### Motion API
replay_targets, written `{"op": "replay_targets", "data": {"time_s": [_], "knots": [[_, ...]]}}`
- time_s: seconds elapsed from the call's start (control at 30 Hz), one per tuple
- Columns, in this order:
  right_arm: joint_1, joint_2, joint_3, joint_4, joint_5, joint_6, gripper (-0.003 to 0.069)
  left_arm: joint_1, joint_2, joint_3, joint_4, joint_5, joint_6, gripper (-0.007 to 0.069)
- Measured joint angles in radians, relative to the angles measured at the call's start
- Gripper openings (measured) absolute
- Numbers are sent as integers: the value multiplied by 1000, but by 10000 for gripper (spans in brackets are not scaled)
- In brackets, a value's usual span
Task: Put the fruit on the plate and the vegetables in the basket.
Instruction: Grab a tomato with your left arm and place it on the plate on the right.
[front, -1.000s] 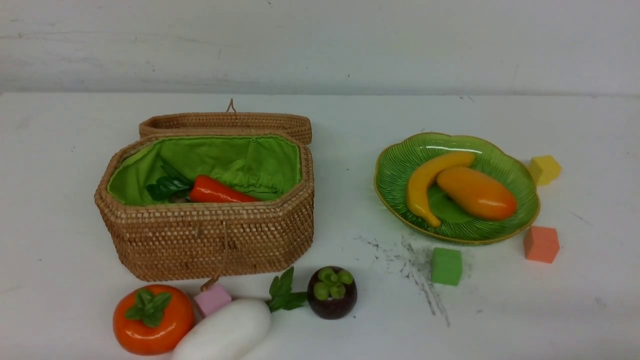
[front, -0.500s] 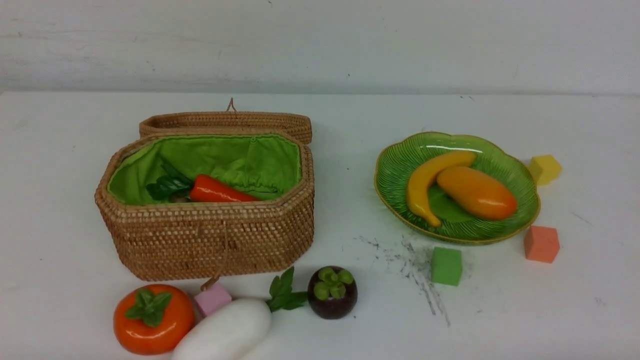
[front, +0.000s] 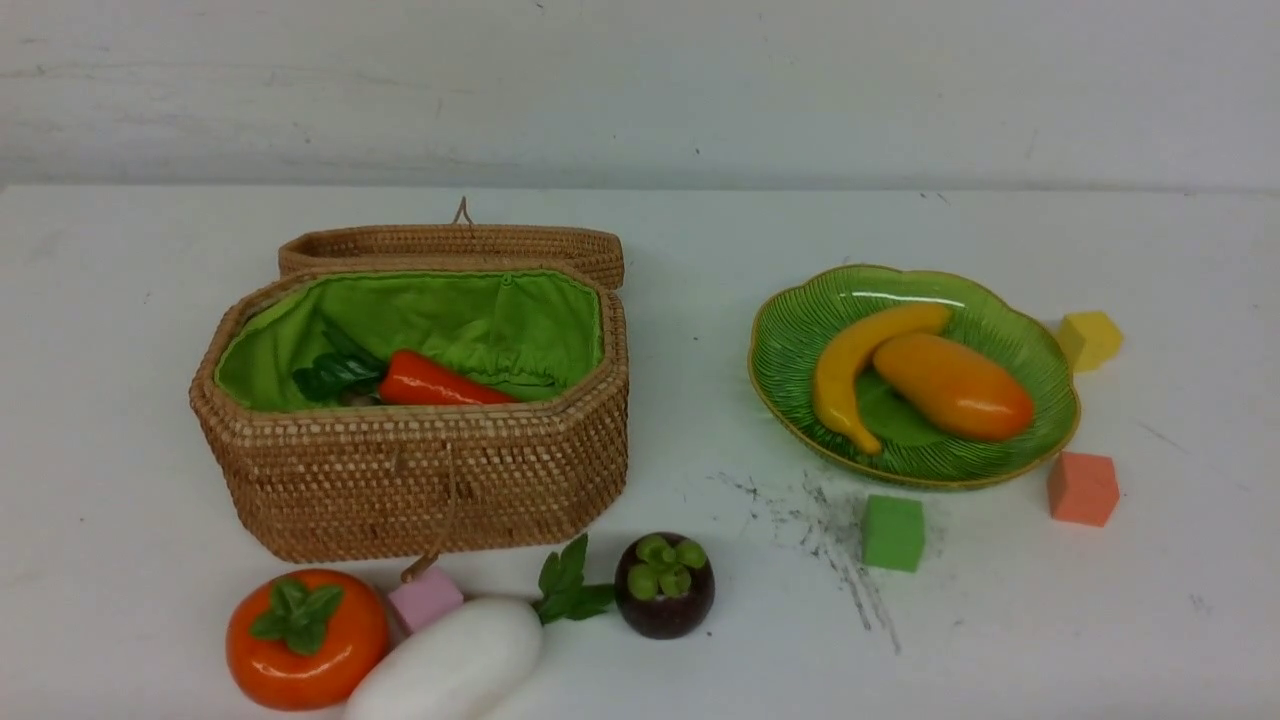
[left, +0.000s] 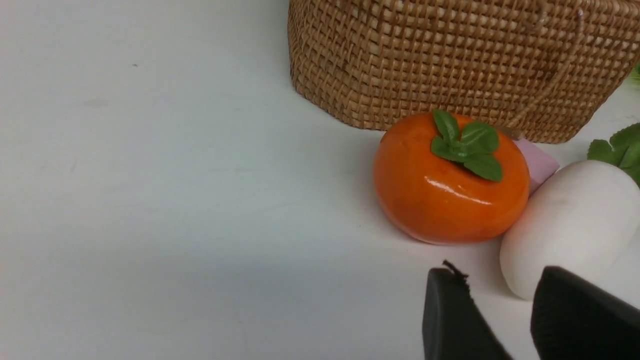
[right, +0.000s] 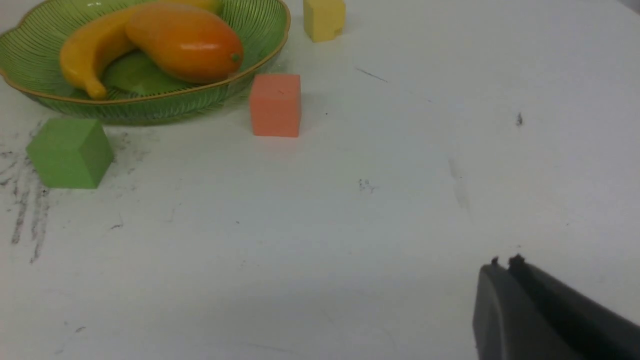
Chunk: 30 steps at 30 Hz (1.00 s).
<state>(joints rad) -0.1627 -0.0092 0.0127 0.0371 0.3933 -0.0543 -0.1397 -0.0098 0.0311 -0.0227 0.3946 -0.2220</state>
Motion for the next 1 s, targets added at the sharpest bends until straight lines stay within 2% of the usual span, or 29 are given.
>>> {"op": "replay_targets", "data": {"time_s": [0.63, 0.77, 1.0], "knots": [[0, 0, 0, 0, 0, 4, 38, 0, 0, 0, 0, -14, 0, 239], [0, 0, 0, 0, 0, 4, 42, 0, 0, 0, -16, -114, -3, 239], [0, 0, 0, 0, 0, 4, 50, 0, 0, 0, -147, -431, -15, 239]]}}
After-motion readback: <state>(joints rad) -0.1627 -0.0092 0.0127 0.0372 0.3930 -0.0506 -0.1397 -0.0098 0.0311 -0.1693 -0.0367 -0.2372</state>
